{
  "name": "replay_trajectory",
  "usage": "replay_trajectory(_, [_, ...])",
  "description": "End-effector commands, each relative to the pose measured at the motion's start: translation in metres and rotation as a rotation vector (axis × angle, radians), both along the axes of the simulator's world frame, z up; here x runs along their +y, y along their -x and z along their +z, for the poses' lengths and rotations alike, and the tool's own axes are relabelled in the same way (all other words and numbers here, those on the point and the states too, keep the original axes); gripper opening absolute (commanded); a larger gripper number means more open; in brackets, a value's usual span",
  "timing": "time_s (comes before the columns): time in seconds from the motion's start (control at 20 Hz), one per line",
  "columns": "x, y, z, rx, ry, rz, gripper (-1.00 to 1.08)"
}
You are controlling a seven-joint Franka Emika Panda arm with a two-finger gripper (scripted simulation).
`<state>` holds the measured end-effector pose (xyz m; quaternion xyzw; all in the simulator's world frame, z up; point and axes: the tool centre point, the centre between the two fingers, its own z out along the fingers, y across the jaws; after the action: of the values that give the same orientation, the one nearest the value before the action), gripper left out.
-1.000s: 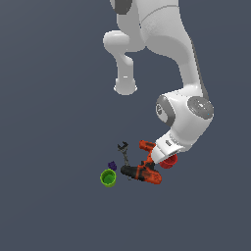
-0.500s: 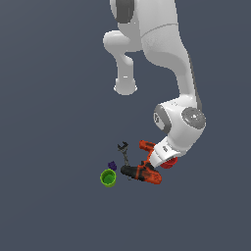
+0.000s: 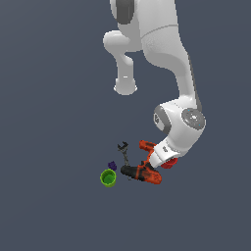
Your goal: Pick up a designated object from a clutter of objects.
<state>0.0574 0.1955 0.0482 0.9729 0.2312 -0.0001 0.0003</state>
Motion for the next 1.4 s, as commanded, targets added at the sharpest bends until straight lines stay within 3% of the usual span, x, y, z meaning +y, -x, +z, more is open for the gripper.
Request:
replay_trajectory(0.0, [0.001, 0.0, -0.001, 0.0, -0.001, 0.0, -1.0])
replay_trajectory(0.35, [0.0, 0.001, 0.006, 0.0, 0.0, 0.0, -1.0])
replay_trajectory(0.7, [0.001, 0.007, 0.038, 0.0, 0.0, 0.0, -1.0])
replay_trajectory(1.35, [0.006, 0.029, 0.17, 0.0, 0.001, 0.001, -1.0])
